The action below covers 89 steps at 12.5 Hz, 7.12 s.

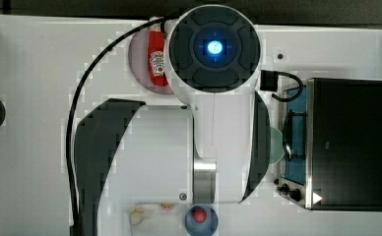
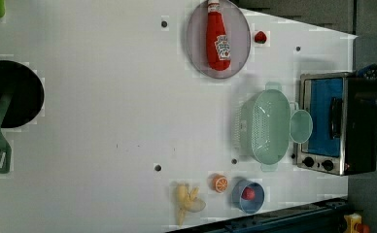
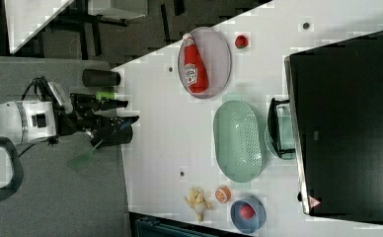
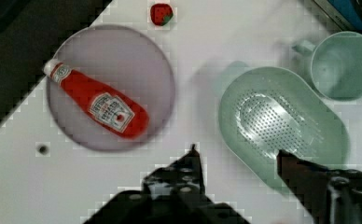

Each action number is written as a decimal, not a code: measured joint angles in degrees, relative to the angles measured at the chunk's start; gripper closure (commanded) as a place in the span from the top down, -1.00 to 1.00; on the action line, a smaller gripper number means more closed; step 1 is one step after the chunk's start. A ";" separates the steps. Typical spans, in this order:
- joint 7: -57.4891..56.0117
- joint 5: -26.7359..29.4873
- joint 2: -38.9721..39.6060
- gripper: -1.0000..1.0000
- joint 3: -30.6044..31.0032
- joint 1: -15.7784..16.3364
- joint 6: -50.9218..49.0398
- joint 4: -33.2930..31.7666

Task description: Drag strainer right to left.

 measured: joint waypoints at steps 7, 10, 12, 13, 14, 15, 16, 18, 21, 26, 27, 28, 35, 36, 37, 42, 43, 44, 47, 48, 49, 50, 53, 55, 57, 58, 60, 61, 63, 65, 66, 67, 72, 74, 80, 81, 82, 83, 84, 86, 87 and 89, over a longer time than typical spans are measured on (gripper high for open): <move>0.69 -0.82 -35.72 1.00 -2.89 0.42 -12.20 -18.35; 1.67 -1.72 -32.70 1.00 -2.60 0.21 1.15 -23.16; 3.48 -1.64 -24.09 1.00 -2.65 0.21 9.64 -29.43; 5.84 -2.02 -18.92 1.00 -2.19 -0.13 15.25 -33.01; 8.64 -2.18 -13.46 1.00 -1.14 -0.88 20.14 -35.59; 12.05 -2.28 -8.39 1.00 -0.71 -0.86 24.34 -37.71; 15.33 -1.91 -4.11 1.00 -0.61 -0.55 28.28 -39.50; 21.94 -1.34 1.87 1.00 -0.38 0.08 33.15 -40.29; 31.00 -0.67 7.00 1.00 -0.52 1.10 40.82 -39.73; 37.02 -1.40 16.14 1.00 1.01 1.71 53.94 -38.83; 37.46 -2.28 17.66 1.00 1.05 2.10 54.95 -39.06; 37.69 -1.91 18.81 1.00 1.60 2.25 55.45 -39.17; 43.09 -1.44 23.75 1.00 1.27 2.70 59.87 -38.16; 43.39 -1.63 23.76 1.00 1.48 2.70 59.48 -37.71; 43.76 -2.67 23.72 1.00 1.45 3.08 60.09 -37.82; 47.79 -2.02 23.80 1.00 2.94 9.46 57.13 -38.27; 49.55 -1.20 23.98 1.00 2.56 11.39 57.24 -37.60; 50.95 -1.21 24.11 1.00 2.54 12.61 56.68 -36.93; 54.84 -2.20 24.98 1.00 4.11 13.51 53.16 -34.69; 55.90 -1.35 25.73 1.00 4.48 13.90 51.53 -33.01; 56.85 0.04 26.47 1.00 4.19 15.08 51.81 -31.78; 58.31 -0.46 27.03 1.00 3.33 16.67 52.37 -30.89; 62.56 -1.67 28.25 1.00 4.31 18.46 51.48 -27.75; 66.31 -1.45 28.81 1.00 5.05 19.36 51.53 -25.85; 67.43 -1.05 29.40 1.00 5.29 21.01 49.52 -23.50; 67.93 -0.33 30.63 1.00 5.79 21.42 49.01 -21.60; 67.93 1.26 31.84 1.00 4.92 23.84 47.22 -20.03; 67.99 3.18 32.52 1.00 4.52 25.12 47.39 -19.58; 68.15 3.96 35.15 1.00 5.00 26.46 46.72 -17.23; 68.83 5.02 37.38 1.00 5.58 27.04 46.94 -15.00; 69.16 5.47 37.61 1.00 5.67 27.25 46.78 -14.44; 69.27 6.79 37.72 1.00 5.56 27.61 46.44 -13.76; 69.27 10.12 39.23 1.00 6.13 30.77 46.72 -7.78; 69.27 11.38 38.81 1.00 6.96 31.75 45.88 -8.28; 69.50 11.88 41.36 1.00 7.20 36.23 48.18 -4.70; 70.34 11.96 41.38 1.00 7.20 36.68 47.78 -4.53; 70.90 12.23 41.47 1.00 6.83 37.21 46.50 -3.92; 70.90 12.11 41.36 1.00 6.70 37.32 46.05 -3.41; 70.84 12.19 40.99 1.00 6.22 37.52 45.60 -3.64; 68.94 9.32 40.27 1.00 5.31 37.29 43.87 -4.14; 66.08 8.61 39.29 1.00 4.21 37.57 42.19 -4.98; 59.59 9.83 34.98 1.00 2.27 37.57 35.31 -7.39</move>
